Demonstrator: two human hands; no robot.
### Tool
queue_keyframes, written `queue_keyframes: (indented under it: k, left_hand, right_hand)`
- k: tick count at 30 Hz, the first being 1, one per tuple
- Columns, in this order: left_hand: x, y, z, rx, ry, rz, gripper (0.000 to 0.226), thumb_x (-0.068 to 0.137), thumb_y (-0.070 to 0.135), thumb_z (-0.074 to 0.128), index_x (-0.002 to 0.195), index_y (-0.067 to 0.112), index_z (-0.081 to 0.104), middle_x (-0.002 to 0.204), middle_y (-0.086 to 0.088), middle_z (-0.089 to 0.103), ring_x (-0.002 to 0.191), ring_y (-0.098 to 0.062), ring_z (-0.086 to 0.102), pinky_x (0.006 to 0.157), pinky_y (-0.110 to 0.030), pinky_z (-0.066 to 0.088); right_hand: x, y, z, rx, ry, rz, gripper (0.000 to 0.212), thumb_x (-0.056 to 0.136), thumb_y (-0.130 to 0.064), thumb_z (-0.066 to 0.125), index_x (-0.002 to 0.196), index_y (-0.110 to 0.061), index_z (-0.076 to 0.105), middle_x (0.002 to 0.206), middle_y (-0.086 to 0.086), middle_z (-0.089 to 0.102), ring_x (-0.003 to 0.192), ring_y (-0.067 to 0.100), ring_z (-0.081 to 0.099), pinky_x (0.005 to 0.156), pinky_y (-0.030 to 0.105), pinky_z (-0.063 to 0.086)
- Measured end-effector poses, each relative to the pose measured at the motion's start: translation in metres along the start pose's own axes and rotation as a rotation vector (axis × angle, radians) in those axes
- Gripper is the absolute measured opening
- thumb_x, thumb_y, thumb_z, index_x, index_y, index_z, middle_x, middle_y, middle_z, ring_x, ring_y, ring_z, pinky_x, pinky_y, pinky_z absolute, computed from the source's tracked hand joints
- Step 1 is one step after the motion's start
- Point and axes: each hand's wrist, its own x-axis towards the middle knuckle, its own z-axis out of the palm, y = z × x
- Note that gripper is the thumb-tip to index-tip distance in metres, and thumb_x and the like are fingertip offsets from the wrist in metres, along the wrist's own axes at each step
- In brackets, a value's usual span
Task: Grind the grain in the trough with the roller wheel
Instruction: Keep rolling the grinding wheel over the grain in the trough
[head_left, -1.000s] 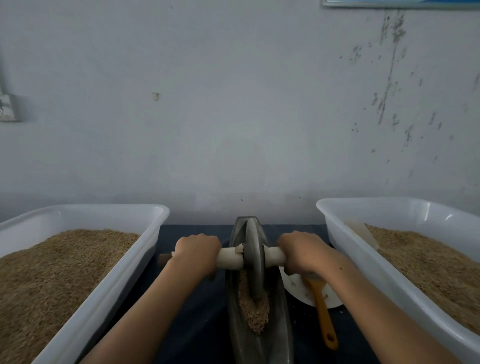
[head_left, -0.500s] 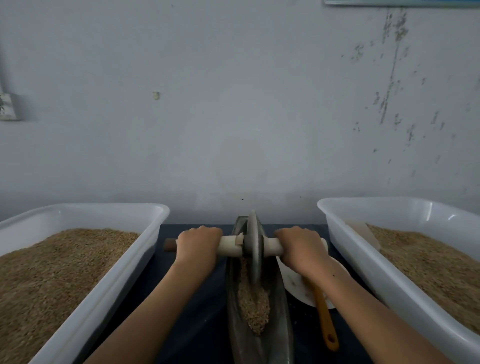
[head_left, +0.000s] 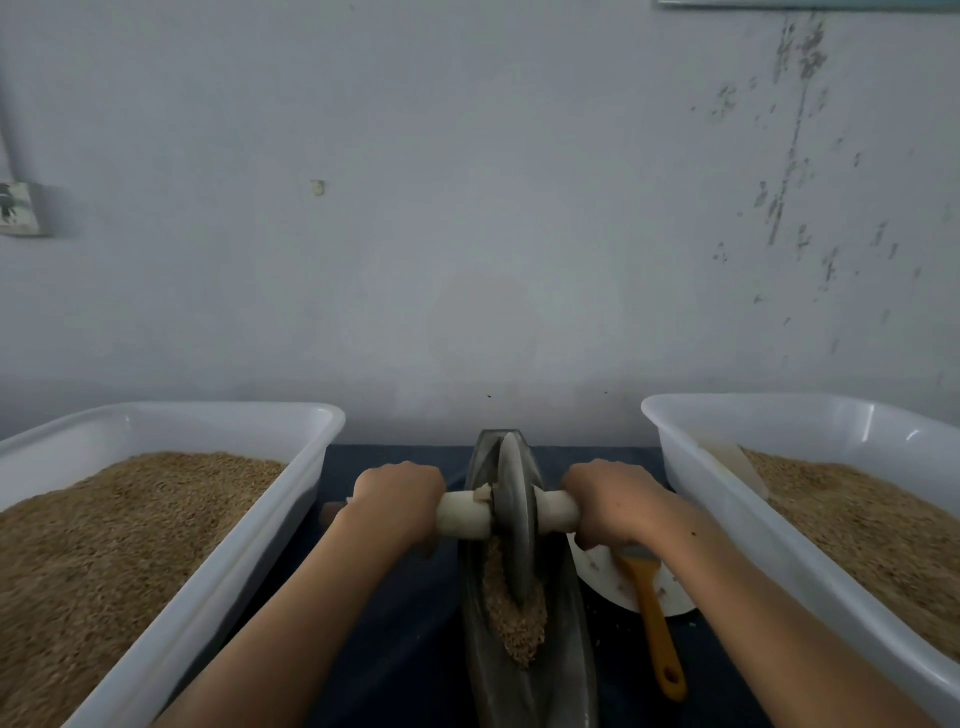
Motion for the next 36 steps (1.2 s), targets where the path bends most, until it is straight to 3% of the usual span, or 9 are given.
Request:
queue_keyframes:
  k: [6,12,15,18,22,25,27,30,36]
  left_hand:
    - [0.004,0.007,0.008,0.024,0.265,-0.031,0.029,0.088,0.019,0.059,0.117,0.018,0.054,0.111,-0.003,0.06,0.1,-0.021,0.059,0.072,-0.029,0.037]
    - [0.004,0.0,0.004,-0.005,0.065,0.032,0.044,0.082,0.026,0.069,0.122,0.016,0.054,0.113,-0.004,0.061,0.102,-0.02,0.059,0.079,-0.029,0.043]
    - [0.002,-0.003,0.003,-0.023,-0.053,0.061,0.051,0.078,0.029,0.074,0.123,0.016,0.054,0.114,-0.003,0.062,0.102,-0.02,0.06,0.081,-0.031,0.044]
    - [0.002,-0.002,0.003,-0.03,-0.035,0.044,0.049,0.078,0.028,0.073,0.122,0.016,0.054,0.111,-0.003,0.062,0.099,-0.02,0.059,0.076,-0.03,0.043]
    - [0.005,0.002,0.006,-0.012,0.123,-0.009,0.038,0.084,0.023,0.065,0.119,0.016,0.054,0.112,-0.003,0.059,0.1,-0.021,0.058,0.073,-0.029,0.038]
    - [0.005,0.006,0.009,0.02,0.279,-0.036,0.029,0.089,0.019,0.058,0.117,0.018,0.052,0.111,-0.002,0.059,0.101,-0.022,0.058,0.071,-0.029,0.035]
    - [0.005,0.007,0.01,0.029,0.313,-0.029,0.026,0.09,0.019,0.056,0.116,0.019,0.052,0.11,-0.002,0.06,0.099,-0.021,0.059,0.07,-0.028,0.034]
    - [0.007,0.006,0.009,0.031,0.257,-0.011,0.03,0.088,0.02,0.059,0.118,0.018,0.053,0.111,-0.003,0.06,0.1,-0.02,0.059,0.071,-0.028,0.037]
    - [0.003,-0.005,0.003,-0.032,-0.035,0.087,0.049,0.078,0.031,0.073,0.121,0.017,0.054,0.112,-0.003,0.064,0.101,-0.021,0.061,0.077,-0.031,0.043]
  right_hand:
    - [0.006,-0.002,0.016,0.055,0.296,0.053,0.017,0.087,-0.02,0.058,0.103,-0.025,0.06,0.102,-0.001,0.067,0.09,0.019,0.062,0.071,0.029,0.036]
    - [0.001,0.001,0.004,-0.012,0.083,-0.016,0.032,0.084,-0.02,0.064,0.115,-0.019,0.06,0.106,0.003,0.065,0.083,0.018,0.057,0.069,0.028,0.037]
    - [-0.001,0.001,0.0,-0.007,-0.029,-0.028,0.038,0.081,-0.021,0.069,0.118,-0.018,0.059,0.107,0.005,0.064,0.09,0.02,0.061,0.068,0.029,0.039]
    - [-0.001,0.001,0.001,-0.008,-0.017,-0.019,0.037,0.082,-0.021,0.068,0.118,-0.018,0.059,0.107,0.004,0.064,0.081,0.017,0.055,0.065,0.027,0.036]
    - [0.006,-0.001,0.009,-0.006,0.157,0.027,0.023,0.085,-0.019,0.061,0.108,-0.021,0.06,0.103,0.002,0.065,0.082,0.018,0.057,0.067,0.028,0.036]
    - [0.009,-0.003,0.02,0.017,0.37,0.079,0.008,0.088,-0.018,0.053,0.094,-0.025,0.052,0.097,-0.001,0.064,0.087,0.021,0.06,0.066,0.03,0.032]
    - [0.01,-0.003,0.025,0.035,0.422,0.087,0.006,0.089,-0.019,0.052,0.092,-0.024,0.05,0.095,-0.002,0.064,0.086,0.021,0.06,0.064,0.03,0.031]
    - [0.008,0.0,0.02,0.034,0.331,0.057,0.012,0.088,-0.018,0.055,0.098,-0.024,0.055,0.099,-0.002,0.065,0.09,0.02,0.061,0.068,0.03,0.035]
    - [-0.002,0.0,0.0,-0.047,-0.008,-0.022,0.034,0.082,-0.02,0.067,0.115,-0.017,0.059,0.107,0.005,0.064,0.094,0.022,0.062,0.069,0.029,0.04]
